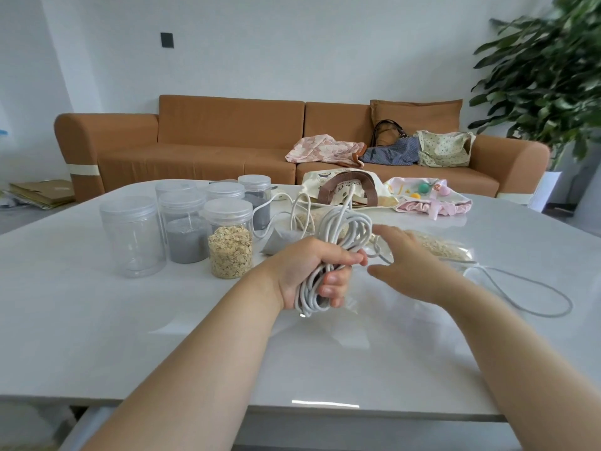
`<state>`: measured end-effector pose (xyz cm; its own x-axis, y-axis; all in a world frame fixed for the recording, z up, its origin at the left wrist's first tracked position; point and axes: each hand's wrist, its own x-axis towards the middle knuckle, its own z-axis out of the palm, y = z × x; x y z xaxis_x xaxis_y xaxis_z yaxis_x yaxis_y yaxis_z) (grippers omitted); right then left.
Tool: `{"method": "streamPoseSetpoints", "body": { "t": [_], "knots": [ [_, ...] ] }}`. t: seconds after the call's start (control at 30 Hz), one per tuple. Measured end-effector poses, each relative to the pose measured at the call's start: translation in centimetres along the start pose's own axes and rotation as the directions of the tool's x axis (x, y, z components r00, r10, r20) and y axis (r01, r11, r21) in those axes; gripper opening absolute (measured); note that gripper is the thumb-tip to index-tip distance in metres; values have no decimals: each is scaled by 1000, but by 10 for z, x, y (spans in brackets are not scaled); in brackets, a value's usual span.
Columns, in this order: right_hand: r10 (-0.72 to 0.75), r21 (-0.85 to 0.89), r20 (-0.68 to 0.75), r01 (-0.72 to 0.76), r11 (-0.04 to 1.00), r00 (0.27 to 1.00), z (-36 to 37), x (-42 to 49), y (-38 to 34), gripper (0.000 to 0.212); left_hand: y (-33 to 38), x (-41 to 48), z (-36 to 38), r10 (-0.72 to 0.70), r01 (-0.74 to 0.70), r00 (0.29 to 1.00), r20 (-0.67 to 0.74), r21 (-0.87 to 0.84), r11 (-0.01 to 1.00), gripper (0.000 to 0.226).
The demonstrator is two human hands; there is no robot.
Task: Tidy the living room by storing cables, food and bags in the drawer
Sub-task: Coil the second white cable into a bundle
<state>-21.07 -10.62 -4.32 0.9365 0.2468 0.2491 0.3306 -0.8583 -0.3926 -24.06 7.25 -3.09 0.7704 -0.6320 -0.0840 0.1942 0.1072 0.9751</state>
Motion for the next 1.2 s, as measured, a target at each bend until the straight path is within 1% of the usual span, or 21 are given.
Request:
{"method": "streamPoseSetpoints", "body": {
  "t": [0.03,0.1,0.17,0.23,0.27,0.33,0.4,0.47,0.53,0.6,0.67,0.73,0.8,0.9,1.0,1.07,1.13,1.2],
  "knots": [
    [-15,-14,25,16,1000,1000,3,3,4,54,0,-1,0,10,-11,999,44,7,1000,3],
    [-46,-39,30,47,998,998,8,5,8,27,-2,-1,-2,42,-43,992,115,5,999,2],
    [-56,-45,10,56,997,998,10,5,7,5,-3,-1,-3,60,-61,989,136,3,998,6],
    [-29,2,-80,29,1000,996,6,3,4,17,-3,1,-1,77,-76,990,122,-11,997,5],
    [9,54,-168,0,999,986,2,3,3,22,-4,1,-1,102,-99,990,101,-36,994,5],
    [90,149,-363,-38,988,928,-8,3,2,25,-3,3,-3,192,-184,980,48,-131,974,6],
    [120,208,-479,-20,978,870,-14,4,7,23,-3,4,-5,293,-282,956,15,-224,933,8],
    [89,180,-538,11,984,838,-14,6,10,19,-3,5,-6,369,-358,930,-12,-271,894,10],
    [29,122,-583,52,991,812,-11,7,10,16,-3,7,-5,420,-423,904,-76,-295,857,13],
    [-31,80,-631,105,991,775,-9,5,7,16,-2,8,-4,433,-475,879,-198,-317,821,14],
    [-98,52,-672,180,982,734,-8,2,3,20,-1,10,-5,398,-510,848,-349,-340,790,18],
    [-209,30,-667,306,951,715,-7,-1,-2,21,1,10,-7,343,-527,823,-453,-384,758,25],
    [-337,-13,-619,421,907,709,-4,-3,-5,19,2,10,-7,290,-541,803,-521,-434,720,31],
    [-444,-98,-565,478,873,696,-2,-4,-8,18,4,10,-5,236,-552,774,-587,-445,705,33],
    [-534,-170,-523,533,829,664,-1,-4,-9,17,5,10,-2,241,-532,794,-559,-447,719,34],
    [-591,-204,-465,570,796,659,0,-5,-12,25,6,8,0,242,-513,816,-525,-465,722,37],
    [-617,-228,-404,579,783,676,1,-7,-15,26,7,6,1,249,-518,822,-512,-493,699,37],
    [-613,-250,-361,560,790,703,1,-7,-16,20,8,3,1,243,-536,816,-524,-528,659,34]
  ]
}}
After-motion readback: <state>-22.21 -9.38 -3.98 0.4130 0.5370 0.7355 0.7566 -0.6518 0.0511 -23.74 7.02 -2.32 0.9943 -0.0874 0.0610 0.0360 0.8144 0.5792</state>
